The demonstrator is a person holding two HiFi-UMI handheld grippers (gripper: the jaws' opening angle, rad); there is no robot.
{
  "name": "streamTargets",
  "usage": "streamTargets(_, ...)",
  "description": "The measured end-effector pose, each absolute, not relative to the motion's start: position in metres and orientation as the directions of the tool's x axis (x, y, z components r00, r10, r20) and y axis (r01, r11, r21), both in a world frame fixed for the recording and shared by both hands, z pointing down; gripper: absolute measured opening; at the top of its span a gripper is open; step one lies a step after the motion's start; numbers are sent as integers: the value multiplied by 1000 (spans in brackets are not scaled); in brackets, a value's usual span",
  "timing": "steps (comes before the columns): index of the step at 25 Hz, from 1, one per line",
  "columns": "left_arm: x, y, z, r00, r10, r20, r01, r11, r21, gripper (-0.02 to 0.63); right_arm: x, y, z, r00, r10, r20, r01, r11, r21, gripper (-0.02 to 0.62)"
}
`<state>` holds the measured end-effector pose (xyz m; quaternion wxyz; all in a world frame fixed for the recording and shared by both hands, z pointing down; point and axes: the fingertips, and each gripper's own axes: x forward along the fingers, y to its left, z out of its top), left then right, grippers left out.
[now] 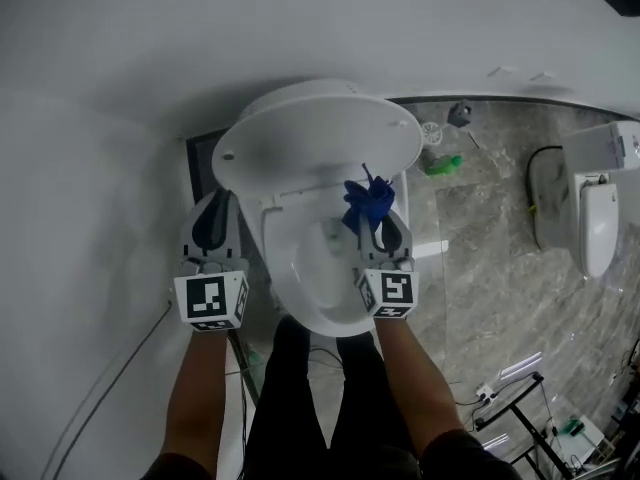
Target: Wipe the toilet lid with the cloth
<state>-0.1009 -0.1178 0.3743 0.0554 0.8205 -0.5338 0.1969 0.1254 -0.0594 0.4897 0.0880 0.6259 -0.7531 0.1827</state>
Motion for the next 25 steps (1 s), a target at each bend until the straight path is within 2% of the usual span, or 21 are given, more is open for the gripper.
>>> streamTargets(2,-107,-135,348,376,-854,359,-881,-450,-146,114,111,-52,477,-246,-906,346,-966,199,-166,95)
streamTargets(5,-101,-160,322,468,-816,340,-830,-538,-148,158,94,-41,460,-313,-891,330,-948,274,-160,95)
streamTargets(8,-81,-176,315,596,-724,348,-729,-669,-144,160,92,-34,445,-340,-893,296,-938,302,-168,95)
streamTargets(11,-71,-183,323,653,-648,392,-650,-745,-149,160,89,-22,431,-369,-890,267,-929,344,-138,95)
streamTargets(14,-63,-183,332,647,-618,446,-621,-767,-162,158,92,-2,427,-418,-872,254,-909,398,-127,95)
streamTargets(17,-65,-178,331,610,-651,452,-643,-740,-198,92,108,12,436,-424,-861,282,-906,402,-133,95)
streamTargets(25,-59,-100,320,597,-646,476,-603,-752,-265,69,185,48,461,-316,-887,336,-949,291,-125,95)
